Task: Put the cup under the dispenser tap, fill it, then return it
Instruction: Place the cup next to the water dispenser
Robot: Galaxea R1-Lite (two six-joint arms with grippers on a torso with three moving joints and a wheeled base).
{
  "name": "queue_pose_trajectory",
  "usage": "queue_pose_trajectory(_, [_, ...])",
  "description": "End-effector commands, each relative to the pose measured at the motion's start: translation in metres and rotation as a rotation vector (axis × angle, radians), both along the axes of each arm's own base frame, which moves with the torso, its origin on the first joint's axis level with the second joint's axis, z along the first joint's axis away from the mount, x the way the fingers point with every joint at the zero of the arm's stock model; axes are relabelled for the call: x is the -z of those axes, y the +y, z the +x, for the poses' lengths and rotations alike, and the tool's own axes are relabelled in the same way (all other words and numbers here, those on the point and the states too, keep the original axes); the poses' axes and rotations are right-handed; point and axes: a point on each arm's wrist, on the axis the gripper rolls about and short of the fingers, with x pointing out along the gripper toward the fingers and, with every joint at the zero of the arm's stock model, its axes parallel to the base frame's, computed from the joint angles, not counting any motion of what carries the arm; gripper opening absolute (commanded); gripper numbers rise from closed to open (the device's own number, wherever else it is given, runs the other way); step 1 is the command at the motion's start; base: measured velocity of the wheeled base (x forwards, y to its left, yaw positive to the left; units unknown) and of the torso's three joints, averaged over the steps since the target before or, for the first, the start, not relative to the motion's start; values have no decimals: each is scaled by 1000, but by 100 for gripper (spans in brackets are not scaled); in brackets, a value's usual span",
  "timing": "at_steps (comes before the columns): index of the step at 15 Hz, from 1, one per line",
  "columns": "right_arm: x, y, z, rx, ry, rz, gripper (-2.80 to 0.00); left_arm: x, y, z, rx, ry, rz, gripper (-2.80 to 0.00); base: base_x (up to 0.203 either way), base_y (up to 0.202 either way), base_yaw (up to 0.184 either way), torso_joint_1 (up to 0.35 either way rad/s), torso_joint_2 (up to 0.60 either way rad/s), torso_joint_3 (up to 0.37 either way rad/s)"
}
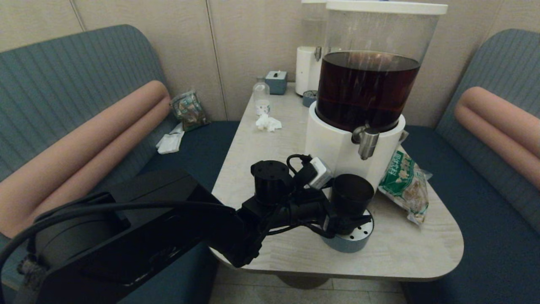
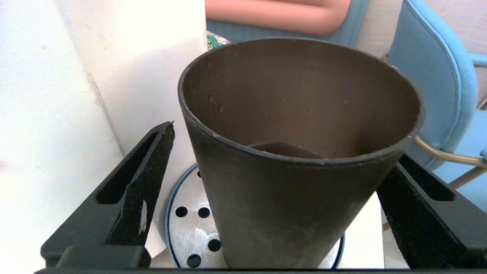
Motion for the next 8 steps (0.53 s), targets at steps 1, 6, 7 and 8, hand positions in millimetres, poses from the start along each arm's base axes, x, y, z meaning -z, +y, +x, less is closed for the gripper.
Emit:
queue_pose_trajectory(1, [0, 0, 0, -1, 1, -1, -280, -2, -2, 1, -9, -6, -12, -280, 0, 0, 0, 0, 0, 0])
queue_pose_trajectory(6, [0, 0, 0, -1, 1, -1, -280, -4, -5, -1, -7, -1, -24, -280, 0, 0, 0, 0, 0, 0])
queue_pose_trajectory(7, [0, 0, 0, -1, 1, -1, -280, -4, -6, -2, -4, 0, -26, -280, 0, 0, 0, 0, 0, 0])
queue_pose_trajectory(8, [0, 0, 0, -1, 1, -1, -280, -5, -6, -3, -7, -2, -45, -280, 0, 0, 0, 0, 0, 0])
